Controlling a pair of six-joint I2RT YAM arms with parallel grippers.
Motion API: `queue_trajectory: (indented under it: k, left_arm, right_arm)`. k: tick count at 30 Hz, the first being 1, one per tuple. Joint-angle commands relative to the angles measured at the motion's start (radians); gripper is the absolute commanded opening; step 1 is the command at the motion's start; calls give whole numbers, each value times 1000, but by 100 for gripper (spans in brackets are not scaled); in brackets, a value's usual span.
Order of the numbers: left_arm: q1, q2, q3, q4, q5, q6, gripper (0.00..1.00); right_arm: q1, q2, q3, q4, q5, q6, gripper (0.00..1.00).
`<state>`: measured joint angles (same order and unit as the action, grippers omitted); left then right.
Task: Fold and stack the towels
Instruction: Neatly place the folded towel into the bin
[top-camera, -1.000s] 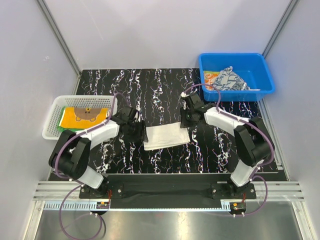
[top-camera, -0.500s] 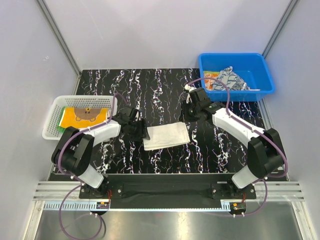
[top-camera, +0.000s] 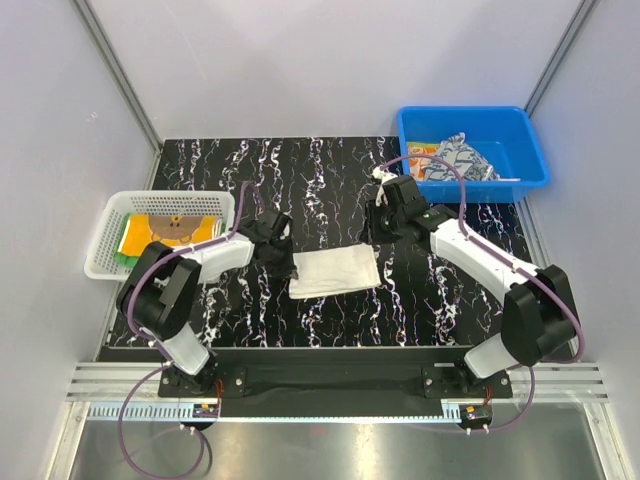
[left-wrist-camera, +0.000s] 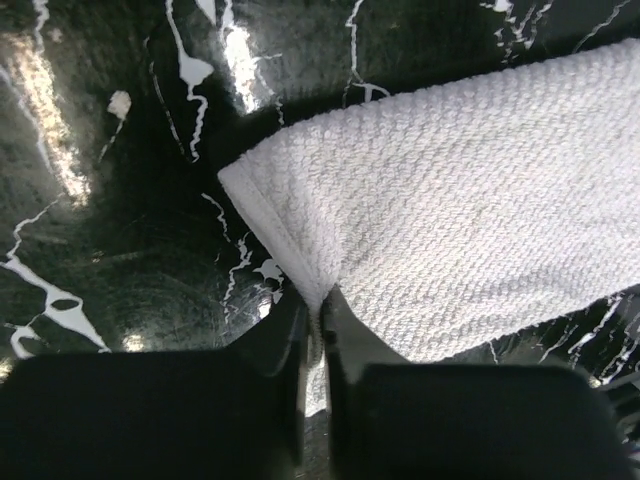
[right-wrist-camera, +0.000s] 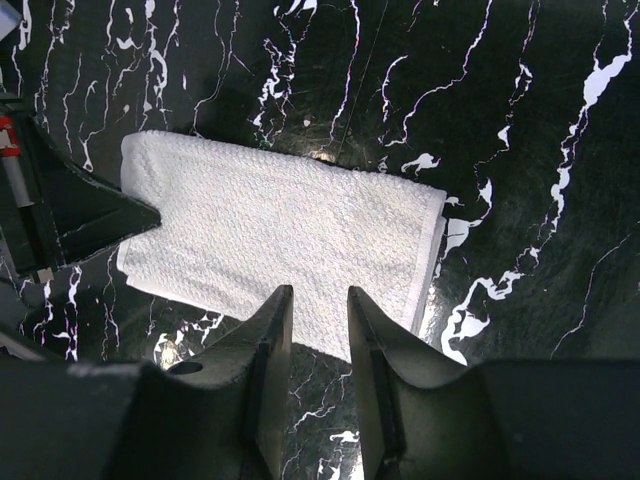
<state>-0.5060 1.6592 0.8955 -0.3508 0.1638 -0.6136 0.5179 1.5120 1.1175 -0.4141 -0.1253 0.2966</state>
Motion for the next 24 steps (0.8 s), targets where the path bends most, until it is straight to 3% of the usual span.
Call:
queue_trajectory:
  k: [1, 9, 13, 18, 24]
  left_arm:
    - [-6, 40, 26, -128, -122, 40, 3]
    - [-5, -32, 348, -472, -392, 185, 0]
    - [14, -65, 440, -560, -490, 285, 0]
    - [83, -62, 542, -707, -567, 385, 0]
    - [202, -85, 553, -741, -727, 512, 0]
  right_arm:
    - [-4, -56, -5, 6, -14, 4, 36]
    - [-4, -78, -2, 17, -30, 9, 36]
    - [-4, -84, -1, 17, -23, -1, 36]
    - [-4, -58, 4, 34, -33, -5, 36]
    - [-4, -21, 21, 35, -48, -27, 36]
